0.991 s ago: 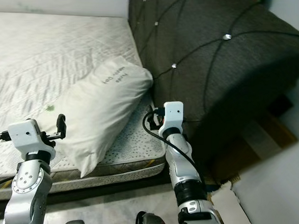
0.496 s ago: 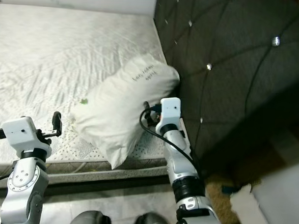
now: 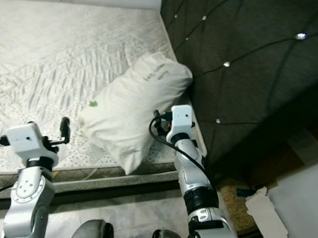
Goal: Clean up the room
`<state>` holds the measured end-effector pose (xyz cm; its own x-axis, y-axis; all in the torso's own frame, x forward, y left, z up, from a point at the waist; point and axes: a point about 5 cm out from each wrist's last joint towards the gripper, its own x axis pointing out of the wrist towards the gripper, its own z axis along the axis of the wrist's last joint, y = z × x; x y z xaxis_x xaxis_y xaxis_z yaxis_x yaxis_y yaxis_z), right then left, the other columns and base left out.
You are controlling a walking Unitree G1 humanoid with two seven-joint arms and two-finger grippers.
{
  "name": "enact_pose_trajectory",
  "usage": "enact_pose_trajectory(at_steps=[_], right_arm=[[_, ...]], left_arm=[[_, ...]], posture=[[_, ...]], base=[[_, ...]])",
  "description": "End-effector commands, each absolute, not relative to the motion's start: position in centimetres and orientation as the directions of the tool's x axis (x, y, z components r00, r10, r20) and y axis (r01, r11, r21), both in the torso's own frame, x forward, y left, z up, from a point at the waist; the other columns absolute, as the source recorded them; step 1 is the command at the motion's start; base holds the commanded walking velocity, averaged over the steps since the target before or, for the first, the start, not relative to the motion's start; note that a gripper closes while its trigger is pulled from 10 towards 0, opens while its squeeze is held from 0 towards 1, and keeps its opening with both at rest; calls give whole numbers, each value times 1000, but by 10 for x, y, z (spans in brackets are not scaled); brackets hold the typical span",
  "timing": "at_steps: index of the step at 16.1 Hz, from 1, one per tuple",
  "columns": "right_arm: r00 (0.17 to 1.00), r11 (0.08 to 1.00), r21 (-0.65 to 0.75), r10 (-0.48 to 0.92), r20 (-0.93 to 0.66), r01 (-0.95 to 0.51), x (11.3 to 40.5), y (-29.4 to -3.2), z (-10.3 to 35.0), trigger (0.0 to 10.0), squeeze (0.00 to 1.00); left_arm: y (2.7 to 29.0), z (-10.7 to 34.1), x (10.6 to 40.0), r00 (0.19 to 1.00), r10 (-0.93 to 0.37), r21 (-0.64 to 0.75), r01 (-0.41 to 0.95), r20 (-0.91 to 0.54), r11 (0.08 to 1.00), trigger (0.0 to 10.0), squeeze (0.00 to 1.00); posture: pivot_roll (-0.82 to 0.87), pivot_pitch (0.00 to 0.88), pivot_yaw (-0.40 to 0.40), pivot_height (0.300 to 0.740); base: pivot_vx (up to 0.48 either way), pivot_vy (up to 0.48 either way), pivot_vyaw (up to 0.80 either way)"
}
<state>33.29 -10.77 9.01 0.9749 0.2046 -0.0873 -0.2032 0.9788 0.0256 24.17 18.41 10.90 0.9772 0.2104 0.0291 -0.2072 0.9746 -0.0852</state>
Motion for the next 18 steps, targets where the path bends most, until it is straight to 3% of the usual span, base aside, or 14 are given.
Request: enact_pose_trajectory(at_steps=[1, 11, 18], right_arm=[[977, 981, 22, 192, -88, -190, 333, -112, 89, 10000, 0], [976, 979, 12, 202, -79, -202, 335, -108, 89, 10000, 0], [979, 982, 22, 188, -82, -187, 335, -108, 86, 10000, 0]], left_arm=[[181, 111, 242, 979, 198, -93, -193, 41, 977, 10000, 0], [182, 111, 243, 983, 178, -75, -174, 48, 982, 10000, 0], [183, 107, 245, 978, 207, -79, -204, 30, 976, 10000, 0]], posture=[[168, 78, -79, 740], [177, 61, -72, 740], [182, 49, -64, 740]], base=[[289, 0, 0], [406, 0, 0], [0, 0, 0]])
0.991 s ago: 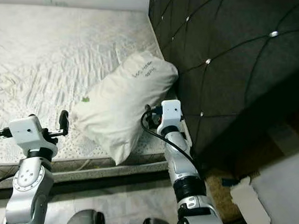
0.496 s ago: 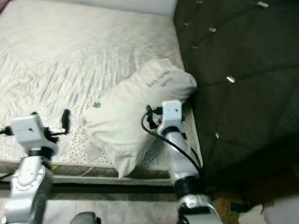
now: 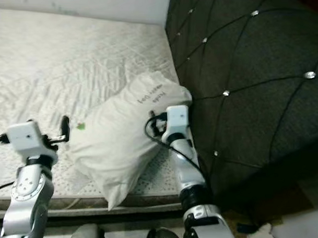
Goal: Clean up the room
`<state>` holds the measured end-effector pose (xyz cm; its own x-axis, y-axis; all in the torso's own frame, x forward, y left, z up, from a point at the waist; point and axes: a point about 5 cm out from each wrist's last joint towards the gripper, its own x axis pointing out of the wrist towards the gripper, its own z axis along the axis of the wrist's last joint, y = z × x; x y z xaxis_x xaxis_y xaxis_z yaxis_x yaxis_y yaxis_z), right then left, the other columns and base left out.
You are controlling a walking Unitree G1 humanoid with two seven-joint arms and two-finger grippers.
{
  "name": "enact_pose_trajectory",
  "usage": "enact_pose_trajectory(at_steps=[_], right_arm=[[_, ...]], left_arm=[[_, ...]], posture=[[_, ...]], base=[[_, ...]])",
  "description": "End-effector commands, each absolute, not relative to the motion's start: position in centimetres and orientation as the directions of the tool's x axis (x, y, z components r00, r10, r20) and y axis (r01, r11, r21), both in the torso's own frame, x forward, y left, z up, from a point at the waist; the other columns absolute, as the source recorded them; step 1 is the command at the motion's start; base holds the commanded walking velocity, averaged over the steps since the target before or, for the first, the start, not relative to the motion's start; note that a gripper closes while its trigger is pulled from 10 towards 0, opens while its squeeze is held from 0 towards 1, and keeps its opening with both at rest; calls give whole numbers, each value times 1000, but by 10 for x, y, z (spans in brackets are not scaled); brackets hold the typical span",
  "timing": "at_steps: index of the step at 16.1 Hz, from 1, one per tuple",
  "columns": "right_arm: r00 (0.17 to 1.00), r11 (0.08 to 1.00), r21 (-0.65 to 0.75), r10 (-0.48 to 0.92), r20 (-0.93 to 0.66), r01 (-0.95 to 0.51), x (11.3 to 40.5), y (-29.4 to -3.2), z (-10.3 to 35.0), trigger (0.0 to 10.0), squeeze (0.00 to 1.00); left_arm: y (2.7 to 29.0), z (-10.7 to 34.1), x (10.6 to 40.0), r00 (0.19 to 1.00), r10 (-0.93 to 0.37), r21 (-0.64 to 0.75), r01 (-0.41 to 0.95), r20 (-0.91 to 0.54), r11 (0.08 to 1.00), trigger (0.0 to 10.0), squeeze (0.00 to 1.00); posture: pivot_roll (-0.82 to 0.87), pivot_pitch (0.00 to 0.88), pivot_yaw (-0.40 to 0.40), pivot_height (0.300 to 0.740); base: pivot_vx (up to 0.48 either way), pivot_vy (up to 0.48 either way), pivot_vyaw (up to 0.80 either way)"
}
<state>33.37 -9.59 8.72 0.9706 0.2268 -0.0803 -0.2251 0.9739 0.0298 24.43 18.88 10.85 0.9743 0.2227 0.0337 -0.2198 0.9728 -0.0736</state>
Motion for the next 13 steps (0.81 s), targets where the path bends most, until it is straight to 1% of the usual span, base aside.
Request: enact_pose_trajectory(at_steps=[1, 5, 6, 9, 10, 13], right_arm=[[979, 983, 24, 186, -83, -185, 335, -108, 86, 10000, 0], [979, 981, 33, 191, -72, -189, 336, -108, 86, 10000, 0], [979, 981, 38, 194, -65, -192, 335, -107, 87, 10000, 0], [977, 977, 53, 209, -50, -207, 335, -106, 89, 10000, 0], [976, 976, 56, 212, -50, -209, 335, -106, 90, 10000, 0], [974, 974, 64, 220, -49, -217, 335, -106, 90, 10000, 0]], left_arm=[[182, 107, 246, 978, 209, -79, -206, 29, 975, 10000, 0], [180, 107, 248, 978, 204, -75, -201, 35, 977, 10000, 0], [182, 107, 247, 975, 221, -64, -219, 32, 974, 10000, 0], [187, 105, 242, 969, 247, -74, -246, 8, 966, 10000, 0], [188, 106, 242, 967, 253, -74, -252, 6, 965, 10000, 0], [187, 106, 240, 967, 256, -73, -255, 4, 964, 10000, 0]], posture=[[182, 49, -64, 740], [180, 37, -56, 740], [179, 38, -56, 740], [179, 68, -56, 740], [178, 88, -57, 732], [173, 109, -61, 703]], base=[[0, 0, 0], [0, 0, 0], [0, 0, 0], [0, 0, 0], [0, 0, 0], [0, 0, 0]])
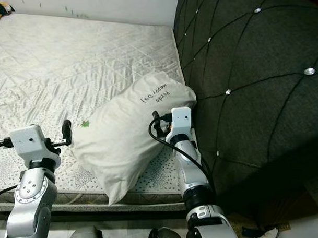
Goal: Clean up the room
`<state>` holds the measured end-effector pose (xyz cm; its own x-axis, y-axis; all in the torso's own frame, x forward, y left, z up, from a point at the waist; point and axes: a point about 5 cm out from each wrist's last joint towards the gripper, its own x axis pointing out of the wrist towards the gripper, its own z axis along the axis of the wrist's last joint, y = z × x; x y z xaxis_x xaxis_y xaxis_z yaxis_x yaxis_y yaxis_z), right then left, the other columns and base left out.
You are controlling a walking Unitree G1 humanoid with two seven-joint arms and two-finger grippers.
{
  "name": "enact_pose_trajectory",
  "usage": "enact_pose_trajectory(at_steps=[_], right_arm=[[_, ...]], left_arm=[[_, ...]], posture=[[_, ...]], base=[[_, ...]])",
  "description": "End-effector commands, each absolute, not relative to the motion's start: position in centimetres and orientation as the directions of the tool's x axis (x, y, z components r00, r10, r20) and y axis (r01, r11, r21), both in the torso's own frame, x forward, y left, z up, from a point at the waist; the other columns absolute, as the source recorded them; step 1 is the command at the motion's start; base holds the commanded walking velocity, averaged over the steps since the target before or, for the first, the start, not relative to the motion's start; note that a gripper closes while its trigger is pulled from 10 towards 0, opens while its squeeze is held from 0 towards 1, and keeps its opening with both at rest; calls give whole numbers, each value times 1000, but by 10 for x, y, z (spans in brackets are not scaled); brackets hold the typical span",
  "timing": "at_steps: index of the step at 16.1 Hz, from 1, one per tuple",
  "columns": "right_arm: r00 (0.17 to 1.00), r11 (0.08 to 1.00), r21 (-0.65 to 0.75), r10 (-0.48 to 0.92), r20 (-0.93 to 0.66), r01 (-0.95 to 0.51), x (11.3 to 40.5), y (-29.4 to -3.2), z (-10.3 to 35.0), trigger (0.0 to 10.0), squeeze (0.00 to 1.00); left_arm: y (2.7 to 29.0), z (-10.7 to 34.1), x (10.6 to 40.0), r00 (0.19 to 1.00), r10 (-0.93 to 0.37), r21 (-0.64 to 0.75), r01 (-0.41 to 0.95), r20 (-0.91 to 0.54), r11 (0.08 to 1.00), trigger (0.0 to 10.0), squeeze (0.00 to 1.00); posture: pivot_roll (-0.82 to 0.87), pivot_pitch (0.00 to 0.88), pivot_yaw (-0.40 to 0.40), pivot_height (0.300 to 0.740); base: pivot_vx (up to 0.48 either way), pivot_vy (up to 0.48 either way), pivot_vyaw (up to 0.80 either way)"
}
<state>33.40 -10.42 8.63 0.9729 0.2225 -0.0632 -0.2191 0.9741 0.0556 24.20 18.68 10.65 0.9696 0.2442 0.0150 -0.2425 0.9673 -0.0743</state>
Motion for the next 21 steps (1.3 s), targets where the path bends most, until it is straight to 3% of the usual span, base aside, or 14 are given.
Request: enact_pose_trajectory(at_steps=[1, 8, 16, 21], right_arm=[[973, 973, 66, 225, -46, -221, 335, -106, 91, 10000, 0], [967, 966, 63, 255, -31, -252, 332, -105, 93, 10000, 0], [956, 957, 51, 287, -58, -284, 331, -104, 90, 10000, 0], [948, 948, 41, 316, -34, -314, 330, -101, 97, 10000, 0]], left_arm=[[188, 106, 240, 966, 259, -74, -258, 3, 963, 10000, 0], [188, 108, 235, 966, 257, -73, -256, 3, 964, 10000, 0], [187, 109, 234, 961, 275, -77, -275, 1, 958, 10000, 0], [195, 111, 228, 954, 299, -70, -298, 2, 952, 10000, 0]], posture=[[173, 110, -62, 695], [171, 110, -69, 608], [174, 106, -80, 604], [174, 110, -79, 545]], base=[[0, 0, 0], [0, 0, 0], [0, 0, 0], [0, 0, 0]])
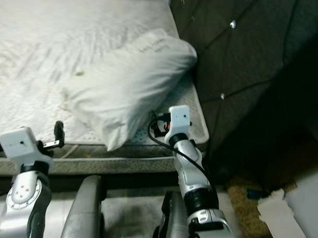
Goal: Clean up the room
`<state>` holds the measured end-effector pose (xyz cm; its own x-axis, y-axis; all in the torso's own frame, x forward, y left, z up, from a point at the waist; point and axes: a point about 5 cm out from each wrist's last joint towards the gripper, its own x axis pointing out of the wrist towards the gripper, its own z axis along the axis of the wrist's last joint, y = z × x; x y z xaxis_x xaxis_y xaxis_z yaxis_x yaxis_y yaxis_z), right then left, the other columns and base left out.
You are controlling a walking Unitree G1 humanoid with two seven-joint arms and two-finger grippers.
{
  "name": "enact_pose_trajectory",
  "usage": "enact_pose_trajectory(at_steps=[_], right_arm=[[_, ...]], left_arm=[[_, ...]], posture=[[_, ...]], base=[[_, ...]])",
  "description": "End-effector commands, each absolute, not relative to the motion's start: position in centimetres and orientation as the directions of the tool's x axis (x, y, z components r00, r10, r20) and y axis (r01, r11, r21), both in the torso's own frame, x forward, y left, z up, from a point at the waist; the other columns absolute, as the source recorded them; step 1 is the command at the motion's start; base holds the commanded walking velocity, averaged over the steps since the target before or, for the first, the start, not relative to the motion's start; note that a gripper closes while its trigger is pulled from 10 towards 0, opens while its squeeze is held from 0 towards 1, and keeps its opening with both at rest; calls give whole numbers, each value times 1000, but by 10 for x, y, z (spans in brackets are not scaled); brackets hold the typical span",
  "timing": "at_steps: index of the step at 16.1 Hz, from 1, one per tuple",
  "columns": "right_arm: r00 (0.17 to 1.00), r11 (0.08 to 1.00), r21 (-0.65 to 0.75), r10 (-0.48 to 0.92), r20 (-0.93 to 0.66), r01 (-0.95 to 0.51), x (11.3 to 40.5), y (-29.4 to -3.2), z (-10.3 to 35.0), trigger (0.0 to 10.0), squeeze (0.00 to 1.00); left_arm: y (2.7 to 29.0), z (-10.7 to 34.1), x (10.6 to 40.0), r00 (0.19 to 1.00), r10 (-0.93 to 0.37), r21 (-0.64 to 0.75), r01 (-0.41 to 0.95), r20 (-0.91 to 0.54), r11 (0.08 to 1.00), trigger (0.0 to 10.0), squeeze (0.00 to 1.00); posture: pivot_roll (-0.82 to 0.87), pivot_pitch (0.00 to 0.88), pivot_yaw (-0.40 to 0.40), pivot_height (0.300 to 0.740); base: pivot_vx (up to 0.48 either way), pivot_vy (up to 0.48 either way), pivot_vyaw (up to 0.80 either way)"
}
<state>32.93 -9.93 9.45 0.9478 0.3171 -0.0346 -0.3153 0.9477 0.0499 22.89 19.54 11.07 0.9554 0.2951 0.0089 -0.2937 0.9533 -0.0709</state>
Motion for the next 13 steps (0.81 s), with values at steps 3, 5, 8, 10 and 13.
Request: enact_pose_trajectory(at_steps=[3, 5, 8, 10, 13], right_arm=[[941, 941, 24, 338, -31, -338, 329, -100, 98, 10000, 0], [936, 937, 31, 350, -37, -349, 329, -98, 96, 10000, 0], [933, 934, 30, 356, -43, -355, 328, -97, 95, 10000, 0], [929, 931, 13, 364, -63, -364, 329, -95, 94, 10000, 0], [909, 911, -34, 406, -97, -411, 328, -87, 90, 10000, 0]], left_arm=[[197, 111, 227, 953, 303, -75, -302, -1, 950, 10000, 0], [196, 112, 228, 954, 301, -79, -300, 0, 951, 10000, 0], [195, 113, 229, 954, 298, -82, -297, 2, 951, 10000, 0], [194, 114, 232, 958, 287, -88, -286, 6, 954, 10000, 0], [191, 118, 234, 967, 254, -99, -249, 33, 963, 10000, 0]], posture=[[169, 121, -80, 545], [167, 131, -81, 540], [167, 134, -80, 525], [165, 147, -81, 525], [166, 144, -83, 525]], base=[[0, 0, 0], [0, 0, 0], [0, 0, 0], [0, 0, 0], [219, 0, 0]])
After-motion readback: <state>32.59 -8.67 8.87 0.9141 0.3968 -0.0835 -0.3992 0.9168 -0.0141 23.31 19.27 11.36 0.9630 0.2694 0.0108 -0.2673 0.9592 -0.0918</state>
